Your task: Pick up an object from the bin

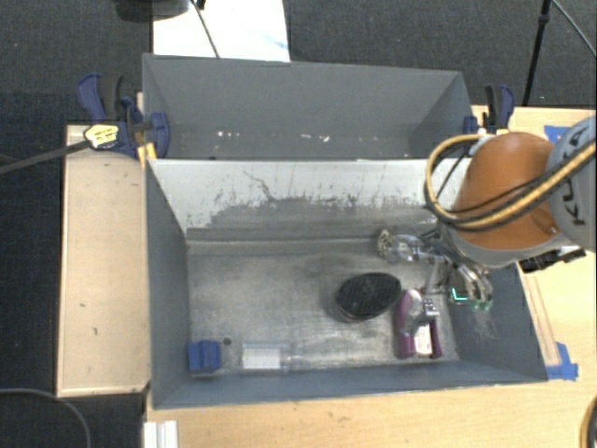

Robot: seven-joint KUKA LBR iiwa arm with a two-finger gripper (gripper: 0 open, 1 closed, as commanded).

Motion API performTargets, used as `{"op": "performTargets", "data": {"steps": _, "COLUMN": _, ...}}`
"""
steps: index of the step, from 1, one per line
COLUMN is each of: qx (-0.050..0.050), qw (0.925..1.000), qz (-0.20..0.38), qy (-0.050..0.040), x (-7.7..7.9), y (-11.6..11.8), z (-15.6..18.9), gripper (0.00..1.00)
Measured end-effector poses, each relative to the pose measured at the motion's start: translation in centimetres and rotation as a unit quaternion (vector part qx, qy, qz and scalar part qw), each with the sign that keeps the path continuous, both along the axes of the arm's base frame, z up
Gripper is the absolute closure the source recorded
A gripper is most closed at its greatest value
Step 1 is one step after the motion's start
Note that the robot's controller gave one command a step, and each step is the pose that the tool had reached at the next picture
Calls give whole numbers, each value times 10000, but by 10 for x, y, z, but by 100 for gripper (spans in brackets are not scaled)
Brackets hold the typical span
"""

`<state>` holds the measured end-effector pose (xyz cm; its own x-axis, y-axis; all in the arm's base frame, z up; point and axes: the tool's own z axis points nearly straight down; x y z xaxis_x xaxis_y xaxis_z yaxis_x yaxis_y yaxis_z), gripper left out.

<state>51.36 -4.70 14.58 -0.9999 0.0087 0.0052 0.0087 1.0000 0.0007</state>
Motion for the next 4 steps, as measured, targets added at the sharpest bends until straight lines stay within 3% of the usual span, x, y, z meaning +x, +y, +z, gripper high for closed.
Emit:
{"op": "performTargets", "data": {"steps": 1, "qx": 8, "qw": 9961, "qz": 885, "qy": -26, "x": 0, "y": 73, "z": -77, "gripper": 0}}
{"op": "performTargets", "data": {"steps": 2, "qx": -6, "qw": 9999, "qz": -107, "qy": -51, "x": 13, "y": 19, "z": -75, "gripper": 0}}
{"op": "performTargets", "data": {"steps": 3, "qx": -2, "qw": 10000, "qz": -81, "qy": -16, "x": 12, "y": 21, "z": -74, "gripper": 100}}
{"op": "performTargets", "data": {"steps": 4, "qx": -2, "qw": 9991, "qz": -406, "qy": -71, "x": 15, "y": 17, "z": 44, "gripper": 100}}
